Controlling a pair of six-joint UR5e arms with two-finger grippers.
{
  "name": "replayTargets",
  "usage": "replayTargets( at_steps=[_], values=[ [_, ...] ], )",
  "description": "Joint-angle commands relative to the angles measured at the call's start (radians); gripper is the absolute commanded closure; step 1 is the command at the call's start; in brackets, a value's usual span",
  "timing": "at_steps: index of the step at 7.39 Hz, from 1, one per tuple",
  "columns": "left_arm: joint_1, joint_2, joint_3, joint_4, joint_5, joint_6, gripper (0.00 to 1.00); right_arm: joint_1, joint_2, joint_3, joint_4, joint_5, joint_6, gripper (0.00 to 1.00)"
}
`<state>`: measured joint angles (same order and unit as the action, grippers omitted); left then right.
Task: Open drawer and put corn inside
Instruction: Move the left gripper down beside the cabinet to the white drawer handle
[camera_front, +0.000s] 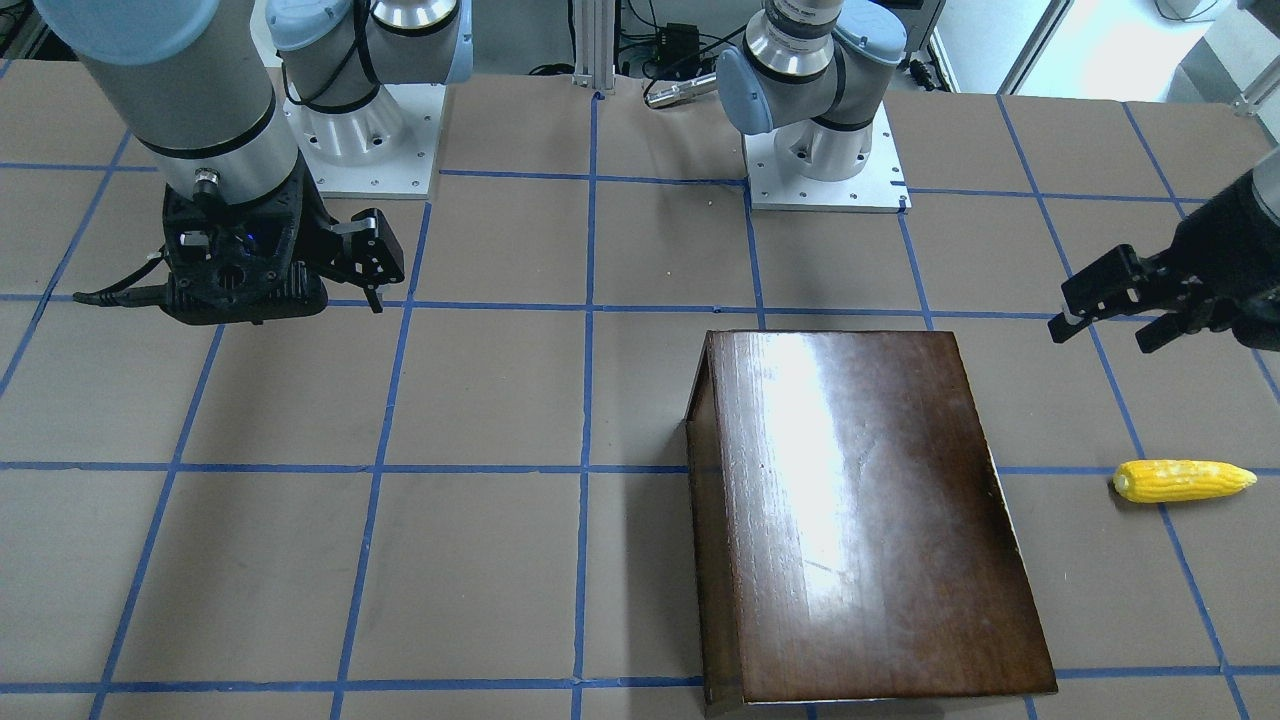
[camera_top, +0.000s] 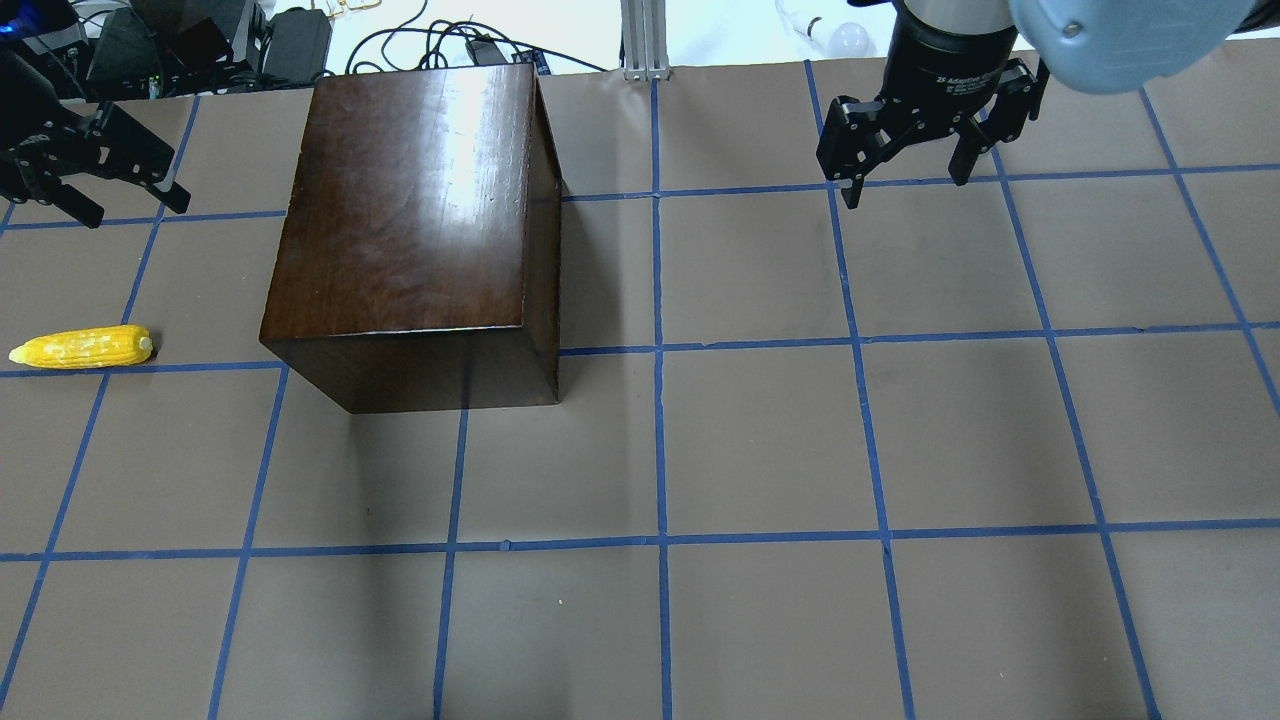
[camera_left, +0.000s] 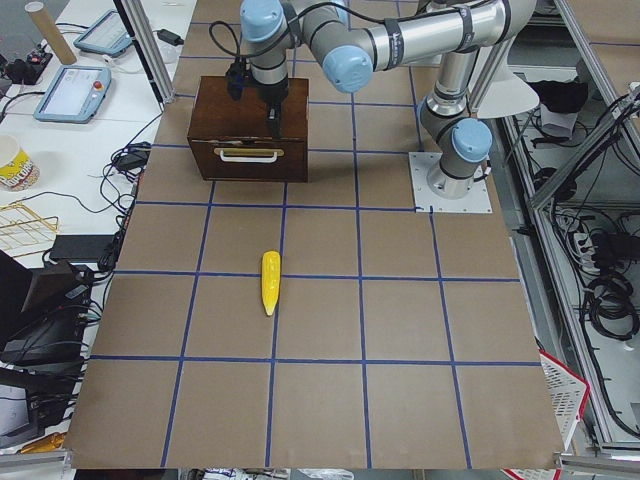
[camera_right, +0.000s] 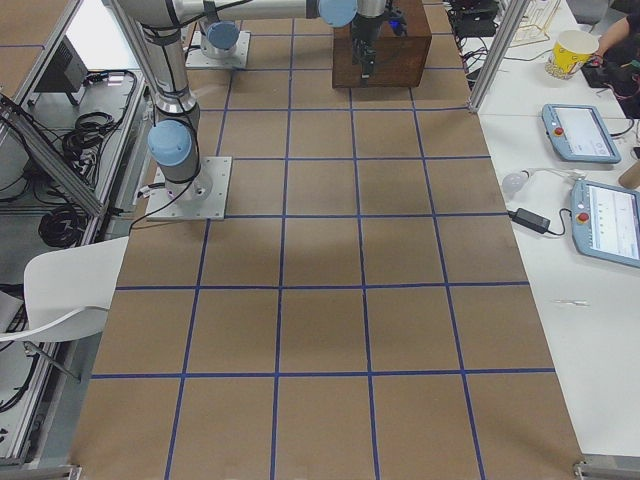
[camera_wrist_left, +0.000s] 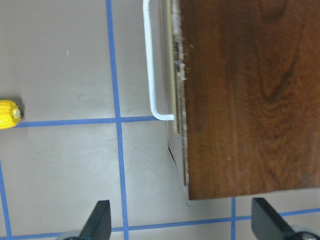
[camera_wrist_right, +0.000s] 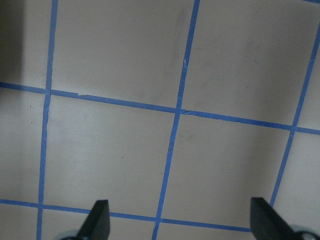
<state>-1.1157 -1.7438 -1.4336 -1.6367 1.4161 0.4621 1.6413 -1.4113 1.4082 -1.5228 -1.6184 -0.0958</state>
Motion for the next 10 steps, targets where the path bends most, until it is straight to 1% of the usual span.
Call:
replayTargets(
  at_steps=[1, 2, 3, 5, 7, 10],
  values=[
    [0.053, -0.110, 0.005, 0.049, -0.075, 0.065, 0.00, 0.000, 0.000, 0.000, 0.000, 0.000, 0.001, 0.00],
    [0.053, -0.162, 0.004, 0.079, -0.123, 0.066, 0.00, 0.000, 0.000, 0.000, 0.000, 0.000, 0.001, 0.00],
    [0.053, -0.209, 0.002, 0.118, -0.150, 0.056, 0.00, 0.000, 0.000, 0.000, 0.000, 0.000, 0.001, 0.00],
    [0.051, -0.264, -0.001, 0.139, -0.172, 0.061, 0.00, 0.000, 0.000, 0.000, 0.001, 0.000, 0.001, 0.00],
    [0.048, -0.298, -0.004, 0.141, -0.213, 0.050, 0.00, 0.000, 0.000, 0.000, 0.000, 0.000, 0.001, 0.00],
    [0.033, -0.307, -0.007, 0.152, -0.226, 0.067, 0.00, 0.000, 0.000, 0.000, 0.001, 0.000, 0.001, 0.00]
  ],
)
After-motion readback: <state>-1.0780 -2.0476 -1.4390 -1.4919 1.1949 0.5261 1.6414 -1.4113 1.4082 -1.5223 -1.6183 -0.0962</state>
